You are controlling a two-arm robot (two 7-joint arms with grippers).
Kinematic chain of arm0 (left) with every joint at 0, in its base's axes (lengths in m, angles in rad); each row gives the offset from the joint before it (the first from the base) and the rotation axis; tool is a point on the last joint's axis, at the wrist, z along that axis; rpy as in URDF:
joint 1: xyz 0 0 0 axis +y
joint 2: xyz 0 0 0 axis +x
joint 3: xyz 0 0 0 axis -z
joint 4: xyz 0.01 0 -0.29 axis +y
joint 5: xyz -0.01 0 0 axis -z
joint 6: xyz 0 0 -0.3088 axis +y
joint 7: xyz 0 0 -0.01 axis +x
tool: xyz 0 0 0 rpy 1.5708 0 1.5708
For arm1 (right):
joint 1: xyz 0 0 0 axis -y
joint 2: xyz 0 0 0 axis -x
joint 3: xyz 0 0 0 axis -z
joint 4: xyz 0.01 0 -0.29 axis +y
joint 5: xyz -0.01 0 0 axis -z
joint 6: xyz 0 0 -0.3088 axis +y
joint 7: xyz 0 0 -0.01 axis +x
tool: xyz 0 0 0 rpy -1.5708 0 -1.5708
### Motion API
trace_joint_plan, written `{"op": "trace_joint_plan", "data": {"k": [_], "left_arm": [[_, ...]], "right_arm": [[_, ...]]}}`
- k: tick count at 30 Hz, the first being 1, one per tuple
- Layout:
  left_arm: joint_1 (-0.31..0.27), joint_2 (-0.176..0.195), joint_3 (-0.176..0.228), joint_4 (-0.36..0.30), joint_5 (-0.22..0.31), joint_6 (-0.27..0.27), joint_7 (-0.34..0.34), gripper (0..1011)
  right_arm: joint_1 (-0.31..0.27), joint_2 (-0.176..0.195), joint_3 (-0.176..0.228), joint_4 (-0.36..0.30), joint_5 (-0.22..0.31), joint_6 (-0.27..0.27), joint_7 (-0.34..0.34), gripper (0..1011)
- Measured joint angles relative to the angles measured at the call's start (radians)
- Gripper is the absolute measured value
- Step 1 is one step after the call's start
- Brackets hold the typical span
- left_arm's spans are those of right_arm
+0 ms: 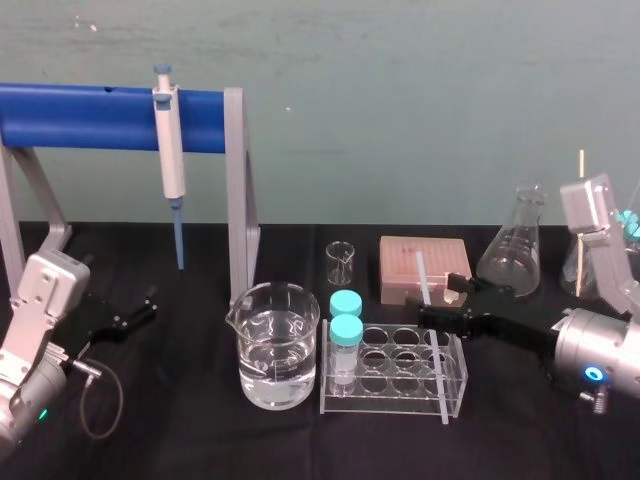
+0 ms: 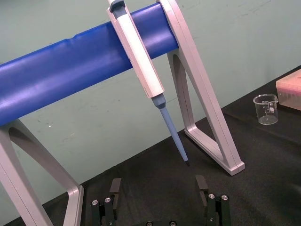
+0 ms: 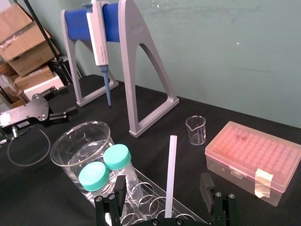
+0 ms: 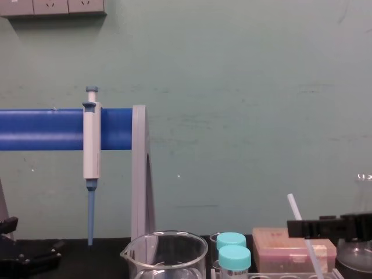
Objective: Pick up the stirring rod with one hand, then place it down.
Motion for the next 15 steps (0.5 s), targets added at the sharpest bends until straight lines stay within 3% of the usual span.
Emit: {"op": "trace_joint_plan", "data": {"k": [15], "left_arm": [[0.0, 0.0, 0.0, 0.0, 0.0, 0.0, 0.0, 1000]], "right_arm": [[0.024, -0.021, -0.031, 0.019, -0.035, 0.015, -0.032, 1003]]}}
